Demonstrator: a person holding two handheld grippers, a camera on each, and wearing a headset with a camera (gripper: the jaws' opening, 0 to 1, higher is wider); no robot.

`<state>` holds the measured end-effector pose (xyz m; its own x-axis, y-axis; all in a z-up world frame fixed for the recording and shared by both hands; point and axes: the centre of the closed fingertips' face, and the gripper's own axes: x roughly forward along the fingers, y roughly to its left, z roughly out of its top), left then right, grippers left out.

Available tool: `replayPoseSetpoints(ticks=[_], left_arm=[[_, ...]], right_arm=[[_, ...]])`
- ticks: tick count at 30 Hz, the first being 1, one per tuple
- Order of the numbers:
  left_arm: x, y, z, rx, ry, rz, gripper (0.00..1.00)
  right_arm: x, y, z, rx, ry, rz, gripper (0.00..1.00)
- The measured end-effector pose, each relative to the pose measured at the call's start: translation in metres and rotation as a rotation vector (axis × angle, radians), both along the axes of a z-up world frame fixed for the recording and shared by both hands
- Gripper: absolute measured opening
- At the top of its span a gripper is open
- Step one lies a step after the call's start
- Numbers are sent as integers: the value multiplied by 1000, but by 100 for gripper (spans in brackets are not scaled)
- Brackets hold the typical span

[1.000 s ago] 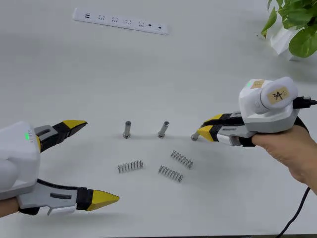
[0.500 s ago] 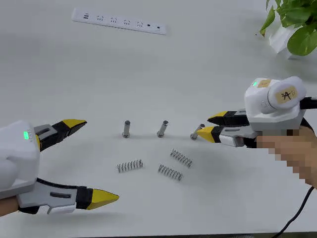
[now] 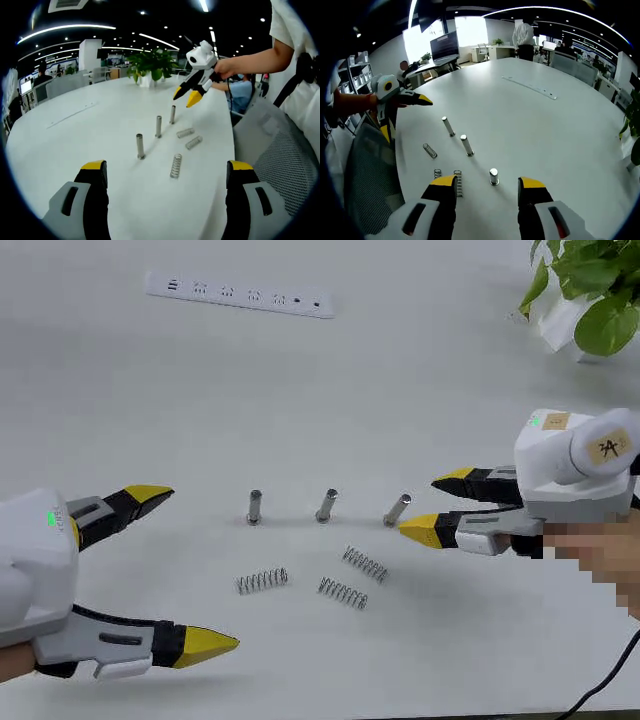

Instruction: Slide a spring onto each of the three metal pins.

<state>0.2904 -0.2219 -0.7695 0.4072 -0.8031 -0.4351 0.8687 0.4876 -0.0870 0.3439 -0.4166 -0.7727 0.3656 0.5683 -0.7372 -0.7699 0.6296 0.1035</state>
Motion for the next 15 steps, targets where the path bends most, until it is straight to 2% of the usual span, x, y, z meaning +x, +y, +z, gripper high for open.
replayPoseSetpoints(ticks=[15], left_arm=[[-1,1,5,16,-12,-1,98]], right_arm=[[-21,-10,9,60,-31,51,69]])
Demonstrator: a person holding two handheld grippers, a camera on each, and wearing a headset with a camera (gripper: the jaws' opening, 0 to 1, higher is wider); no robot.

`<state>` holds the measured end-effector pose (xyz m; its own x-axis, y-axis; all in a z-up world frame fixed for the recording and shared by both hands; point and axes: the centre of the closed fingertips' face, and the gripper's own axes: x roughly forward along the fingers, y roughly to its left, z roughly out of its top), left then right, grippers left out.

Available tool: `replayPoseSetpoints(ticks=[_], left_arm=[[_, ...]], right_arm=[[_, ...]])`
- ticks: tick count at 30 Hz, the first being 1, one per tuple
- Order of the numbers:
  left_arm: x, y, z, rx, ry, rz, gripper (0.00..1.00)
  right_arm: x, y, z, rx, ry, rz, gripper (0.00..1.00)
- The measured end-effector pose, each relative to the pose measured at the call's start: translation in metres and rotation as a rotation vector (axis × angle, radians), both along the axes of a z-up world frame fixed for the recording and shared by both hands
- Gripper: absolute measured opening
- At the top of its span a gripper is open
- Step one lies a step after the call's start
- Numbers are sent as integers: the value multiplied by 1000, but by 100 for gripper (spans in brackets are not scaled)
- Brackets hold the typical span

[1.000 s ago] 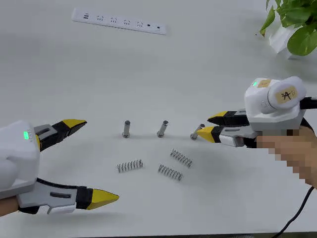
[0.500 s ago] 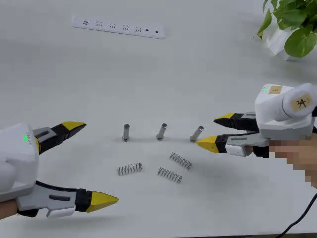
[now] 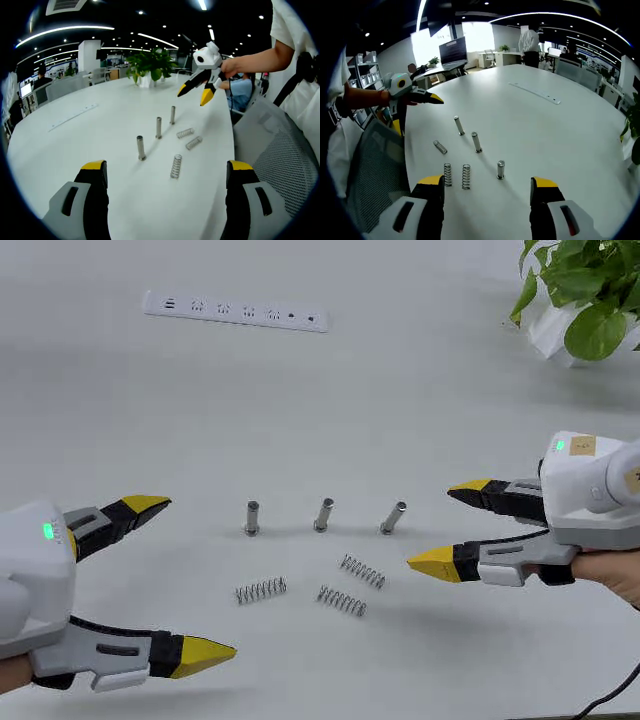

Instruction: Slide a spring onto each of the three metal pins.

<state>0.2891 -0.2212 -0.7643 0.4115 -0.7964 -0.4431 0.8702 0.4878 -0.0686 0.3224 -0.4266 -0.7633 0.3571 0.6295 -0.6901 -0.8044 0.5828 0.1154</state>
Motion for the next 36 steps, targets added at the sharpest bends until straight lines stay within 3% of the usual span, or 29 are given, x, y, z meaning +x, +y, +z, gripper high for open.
replayPoseSetpoints(ticks=[10,18,21,24,26,29,33,36], left_arm=[[-3,3,-1,30,0,0,98],[-3,5,-3,69,0,-3,95],[-3,4,-7,108,-4,-11,92],[-5,2,-11,132,15,-21,87],[-6,1,-14,157,4,-33,85],[-7,1,-22,197,42,-32,80],[-7,-3,-27,229,49,-49,70],[-6,-5,-32,251,84,-48,62]], right_arm=[[-17,-5,-2,43,-18,46,85],[-27,-11,-5,73,-29,69,92],[-31,-14,-8,73,-21,71,92],[-34,-17,-9,78,-22,68,93],[-35,-18,-10,84,-20,65,93],[-37,-20,-13,83,-15,64,93],[-39,-21,-13,95,-21,65,93],[-41,-22,-16,96,-25,72,94]])
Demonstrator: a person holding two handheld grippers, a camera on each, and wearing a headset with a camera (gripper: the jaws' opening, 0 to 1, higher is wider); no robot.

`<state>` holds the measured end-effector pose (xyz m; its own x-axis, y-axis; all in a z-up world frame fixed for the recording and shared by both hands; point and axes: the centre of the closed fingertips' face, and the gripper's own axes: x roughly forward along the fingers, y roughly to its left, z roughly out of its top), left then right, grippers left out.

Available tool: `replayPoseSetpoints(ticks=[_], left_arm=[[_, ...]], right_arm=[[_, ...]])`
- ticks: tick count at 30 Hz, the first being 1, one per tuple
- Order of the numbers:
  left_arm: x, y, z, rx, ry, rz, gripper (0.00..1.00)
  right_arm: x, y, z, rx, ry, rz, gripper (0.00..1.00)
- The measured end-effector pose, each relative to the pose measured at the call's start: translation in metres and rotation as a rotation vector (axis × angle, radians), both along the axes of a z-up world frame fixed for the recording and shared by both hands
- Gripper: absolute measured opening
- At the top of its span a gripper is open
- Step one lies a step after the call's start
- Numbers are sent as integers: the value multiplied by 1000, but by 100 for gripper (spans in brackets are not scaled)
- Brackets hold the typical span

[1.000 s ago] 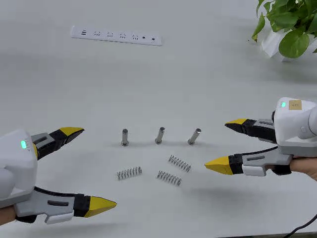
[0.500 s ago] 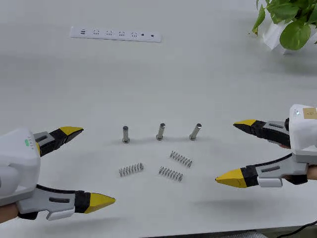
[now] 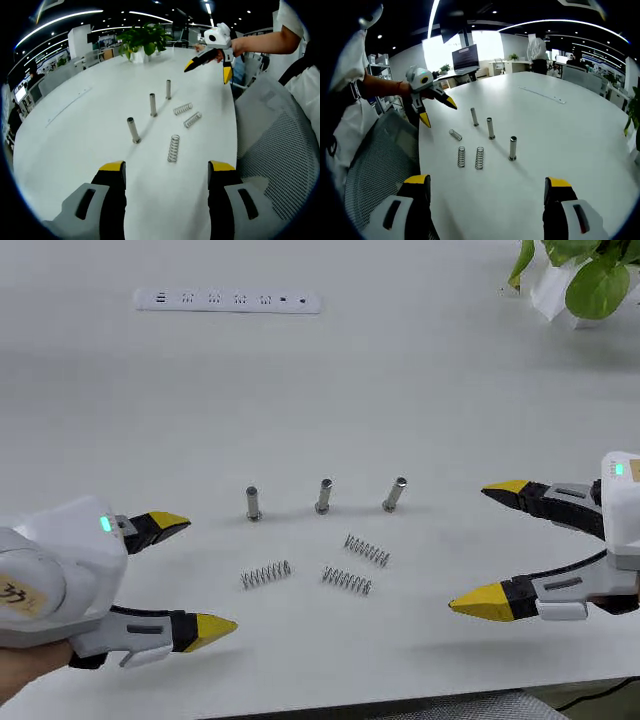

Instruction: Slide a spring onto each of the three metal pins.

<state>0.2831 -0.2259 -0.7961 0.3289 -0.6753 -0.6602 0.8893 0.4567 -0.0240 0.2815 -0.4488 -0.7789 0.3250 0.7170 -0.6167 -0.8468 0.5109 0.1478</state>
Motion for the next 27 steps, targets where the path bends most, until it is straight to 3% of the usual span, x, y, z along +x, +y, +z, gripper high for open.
replayPoseSetpoints(ticks=[13,27], left_arm=[[2,-18,-22,92,61,2,35],[3,-26,-41,166,93,-14,23]], right_arm=[[-8,0,-5,16,-15,25,96],[-12,-4,-8,21,-28,50,97]])
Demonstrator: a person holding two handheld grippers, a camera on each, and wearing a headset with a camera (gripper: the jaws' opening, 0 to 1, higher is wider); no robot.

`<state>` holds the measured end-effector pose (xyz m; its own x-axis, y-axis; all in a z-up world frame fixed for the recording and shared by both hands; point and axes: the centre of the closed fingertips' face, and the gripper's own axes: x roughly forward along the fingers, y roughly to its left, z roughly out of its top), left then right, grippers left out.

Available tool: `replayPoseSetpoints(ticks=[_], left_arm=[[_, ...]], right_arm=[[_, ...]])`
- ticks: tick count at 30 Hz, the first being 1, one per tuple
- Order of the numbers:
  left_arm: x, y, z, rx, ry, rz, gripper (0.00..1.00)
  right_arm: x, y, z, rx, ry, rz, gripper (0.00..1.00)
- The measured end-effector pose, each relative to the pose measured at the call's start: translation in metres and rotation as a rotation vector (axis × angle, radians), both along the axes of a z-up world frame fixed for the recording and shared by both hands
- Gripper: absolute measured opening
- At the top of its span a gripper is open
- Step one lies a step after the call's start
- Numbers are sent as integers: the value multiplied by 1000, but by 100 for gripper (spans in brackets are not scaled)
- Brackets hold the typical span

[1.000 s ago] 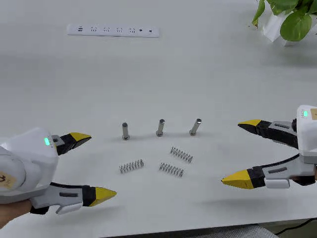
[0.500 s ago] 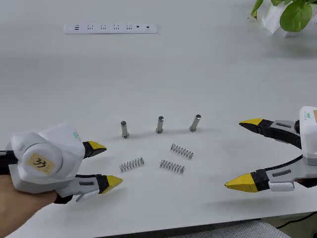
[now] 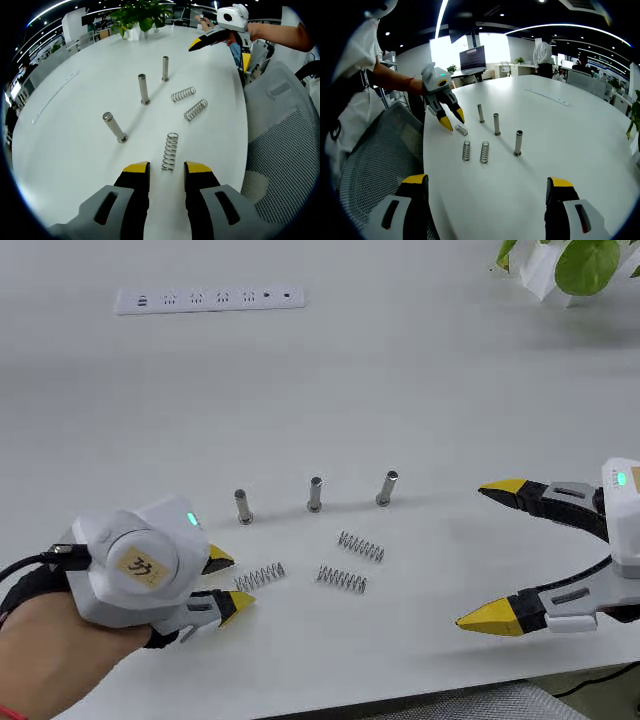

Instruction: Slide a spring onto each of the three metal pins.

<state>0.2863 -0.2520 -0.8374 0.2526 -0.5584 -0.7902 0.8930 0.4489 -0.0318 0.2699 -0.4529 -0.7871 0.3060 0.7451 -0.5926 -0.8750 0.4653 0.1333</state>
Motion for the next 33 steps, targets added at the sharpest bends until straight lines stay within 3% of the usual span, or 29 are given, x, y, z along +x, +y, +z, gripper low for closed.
replayPoseSetpoints(ticks=[6,12,20,33], left_arm=[[0,4,-6,30,2,0,20],[1,3,-7,32,0,0,19],[2,3,-8,67,-23,-32,14],[-1,-1,-8,93,-16,-66,7]], right_arm=[[0,-2,-2,1,1,0,96],[1,-4,-3,0,0,-3,96],[3,-3,-2,4,-3,-13,95],[3,-3,-2,7,-4,-21,93]])
